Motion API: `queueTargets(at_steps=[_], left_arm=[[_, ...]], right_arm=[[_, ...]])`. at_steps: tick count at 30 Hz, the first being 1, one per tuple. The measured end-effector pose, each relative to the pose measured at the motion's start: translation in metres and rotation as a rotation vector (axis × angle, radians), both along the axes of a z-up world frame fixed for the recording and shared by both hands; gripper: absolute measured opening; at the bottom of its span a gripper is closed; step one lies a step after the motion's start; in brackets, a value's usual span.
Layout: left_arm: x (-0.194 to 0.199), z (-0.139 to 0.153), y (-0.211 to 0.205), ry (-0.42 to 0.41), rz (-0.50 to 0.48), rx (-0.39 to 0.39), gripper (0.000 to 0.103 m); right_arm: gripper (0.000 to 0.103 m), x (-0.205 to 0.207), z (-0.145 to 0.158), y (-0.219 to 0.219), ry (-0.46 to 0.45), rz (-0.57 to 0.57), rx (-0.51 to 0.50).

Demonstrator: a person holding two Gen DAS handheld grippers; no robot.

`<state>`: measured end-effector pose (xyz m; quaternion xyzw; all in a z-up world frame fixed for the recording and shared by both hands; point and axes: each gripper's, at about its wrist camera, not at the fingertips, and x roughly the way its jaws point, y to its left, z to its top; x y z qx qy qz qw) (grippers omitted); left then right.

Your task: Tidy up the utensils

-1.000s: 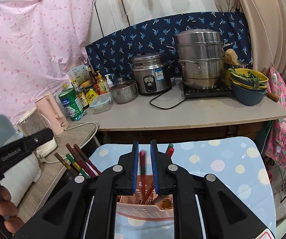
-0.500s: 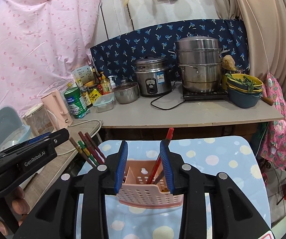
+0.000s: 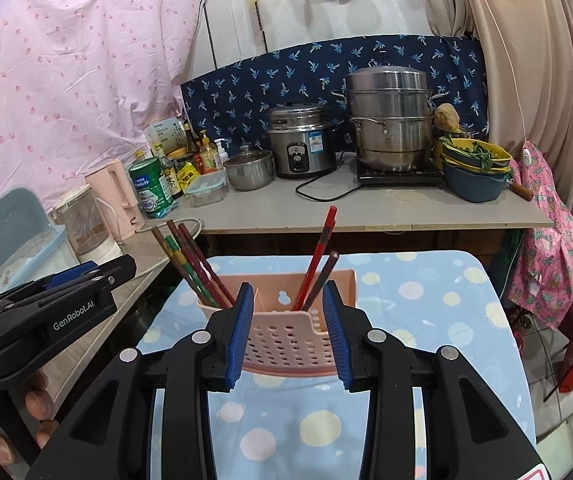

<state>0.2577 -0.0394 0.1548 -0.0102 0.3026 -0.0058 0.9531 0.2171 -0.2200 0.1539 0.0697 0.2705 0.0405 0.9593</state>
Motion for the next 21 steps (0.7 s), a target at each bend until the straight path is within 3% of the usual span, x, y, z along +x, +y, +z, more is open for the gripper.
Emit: queueTargets(at_steps=[8, 15, 21], left_arm=[[-0.018, -0.017, 0.002, 0.032, 0.013, 0.017, 0.05], [-0.037, -0.033, 0.0, 0.038, 0.045, 0.074, 0.067], [-0.05, -0.045, 0.003, 0.065, 0.056, 0.06, 0.075]], right_arm=[[0.042, -0.02, -0.015, 0.005, 0.028, -0.004, -0.034], [0.052, -0.034, -0.029, 0.006, 0.062, 0.004, -0.026], [0.061, -0.046, -0.04, 0.009, 0.079, 0.005, -0.045]])
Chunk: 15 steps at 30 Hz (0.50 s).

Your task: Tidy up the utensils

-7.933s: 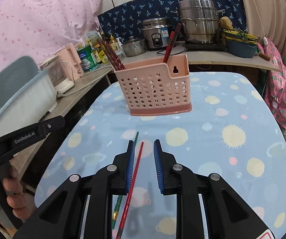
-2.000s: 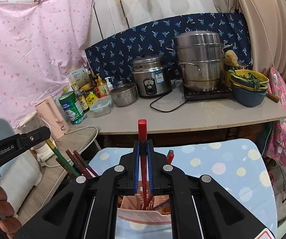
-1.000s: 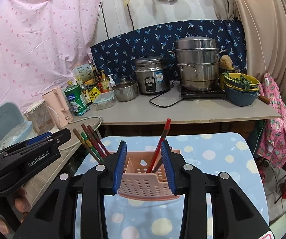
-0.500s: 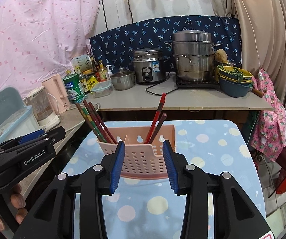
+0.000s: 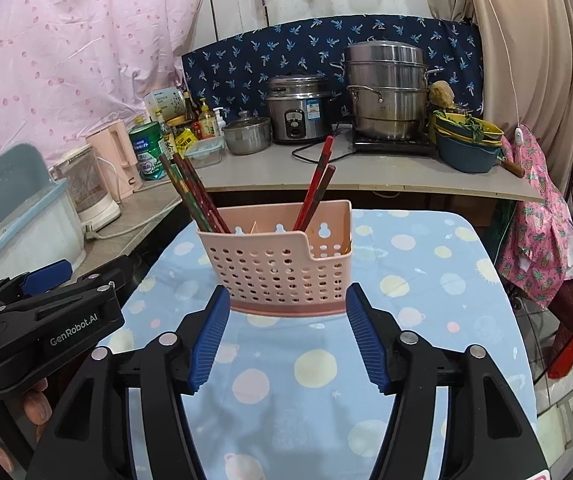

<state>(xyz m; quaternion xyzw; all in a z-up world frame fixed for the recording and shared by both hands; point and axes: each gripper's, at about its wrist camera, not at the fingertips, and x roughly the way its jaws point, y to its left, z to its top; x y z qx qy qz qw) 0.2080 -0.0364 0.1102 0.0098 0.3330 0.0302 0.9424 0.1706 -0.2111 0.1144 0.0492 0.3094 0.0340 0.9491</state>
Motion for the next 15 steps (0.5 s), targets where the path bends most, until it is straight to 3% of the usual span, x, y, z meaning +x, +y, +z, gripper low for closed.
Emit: queueTargets(at_steps=[4, 15], left_arm=[[-0.009, -0.005, -0.002, 0.006, -0.005, 0.008, 0.085], [-0.021, -0.023, 0.003, 0.044, 0.004, 0.015, 0.089]], right_arm=[[0.069, -0.009, -0.004, 0.0, 0.007, -0.002, -0.005], [0.081, -0.021, -0.014, 0.003, 0.04, -0.019, -0.046]])
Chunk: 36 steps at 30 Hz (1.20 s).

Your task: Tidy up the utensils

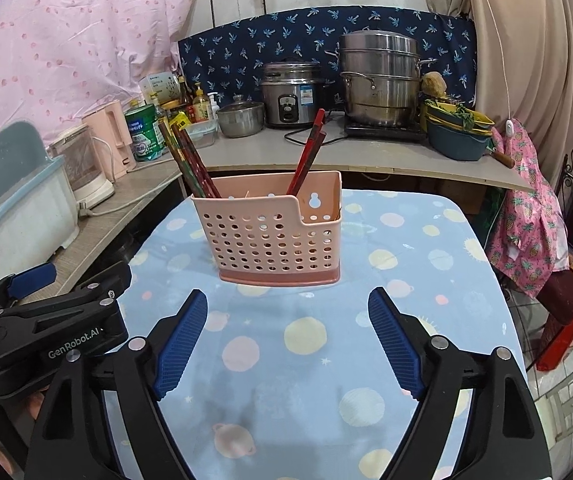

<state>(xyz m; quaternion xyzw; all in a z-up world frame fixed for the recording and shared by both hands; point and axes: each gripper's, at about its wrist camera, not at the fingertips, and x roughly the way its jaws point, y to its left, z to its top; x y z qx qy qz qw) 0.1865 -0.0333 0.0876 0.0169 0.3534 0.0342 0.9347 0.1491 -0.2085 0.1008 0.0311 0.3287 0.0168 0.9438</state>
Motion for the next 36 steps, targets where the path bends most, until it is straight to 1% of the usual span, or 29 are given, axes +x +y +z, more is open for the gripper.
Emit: queueTargets(at_steps=[10, 24, 36], left_arm=[[-0.003, -0.007, 0.004, 0.032, -0.002, 0.003, 0.09], [-0.004, -0.004, 0.002, 0.037, 0.026, 0.048, 0.09], [0.004, -0.004, -0.004, 0.047, 0.049, 0.055, 0.09]], right_arm=[[0.084, -0.002, -0.005, 0.003, 0.023, -0.008, -0.029], [0.084, -0.001, -0.009, 0.002, 0.032, -0.006, -0.02], [0.084, 0.007, -0.009, -0.001, 0.032, -0.009, -0.012]])
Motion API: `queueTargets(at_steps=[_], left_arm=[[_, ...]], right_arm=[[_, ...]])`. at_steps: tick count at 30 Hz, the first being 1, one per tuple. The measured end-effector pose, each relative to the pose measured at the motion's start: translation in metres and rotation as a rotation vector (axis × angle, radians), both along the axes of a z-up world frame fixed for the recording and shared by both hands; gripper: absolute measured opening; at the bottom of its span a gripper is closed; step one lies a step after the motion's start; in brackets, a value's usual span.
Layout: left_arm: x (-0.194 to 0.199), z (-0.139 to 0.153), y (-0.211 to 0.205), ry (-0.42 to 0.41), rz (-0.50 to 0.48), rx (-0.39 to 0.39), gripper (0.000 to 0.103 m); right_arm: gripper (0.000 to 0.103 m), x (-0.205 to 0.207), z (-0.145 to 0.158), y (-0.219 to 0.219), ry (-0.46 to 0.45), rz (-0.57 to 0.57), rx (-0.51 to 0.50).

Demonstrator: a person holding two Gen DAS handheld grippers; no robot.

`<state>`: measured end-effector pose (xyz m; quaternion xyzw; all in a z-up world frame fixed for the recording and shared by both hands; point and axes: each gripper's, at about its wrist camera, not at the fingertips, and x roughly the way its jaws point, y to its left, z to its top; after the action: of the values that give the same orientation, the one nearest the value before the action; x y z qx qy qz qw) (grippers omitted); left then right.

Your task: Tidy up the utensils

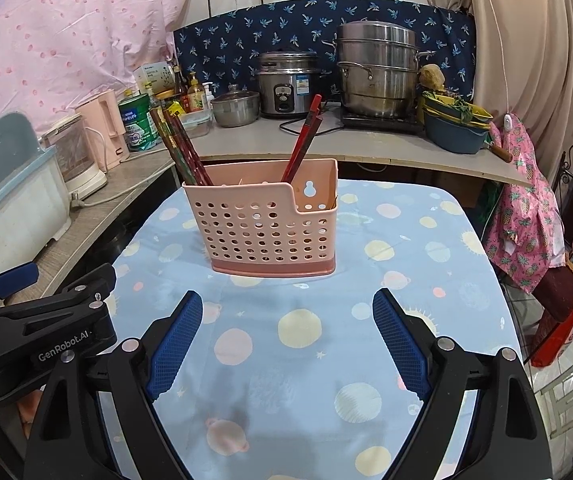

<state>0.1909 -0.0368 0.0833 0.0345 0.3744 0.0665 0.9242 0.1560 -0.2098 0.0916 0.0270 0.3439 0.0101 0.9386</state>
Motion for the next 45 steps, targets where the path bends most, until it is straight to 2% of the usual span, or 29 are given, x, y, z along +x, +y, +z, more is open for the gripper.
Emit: queueTargets(at_steps=[25, 45], left_arm=[[0.021, -0.013, -0.013, 0.009, -0.002, 0.036, 0.09], [0.024, -0.016, -0.012, 0.012, 0.006, 0.029, 0.09]], right_arm=[[0.084, 0.023, -0.015, -0.008, 0.032, -0.004, -0.001], [0.084, 0.028, -0.016, -0.011, 0.035, -0.009, -0.009]])
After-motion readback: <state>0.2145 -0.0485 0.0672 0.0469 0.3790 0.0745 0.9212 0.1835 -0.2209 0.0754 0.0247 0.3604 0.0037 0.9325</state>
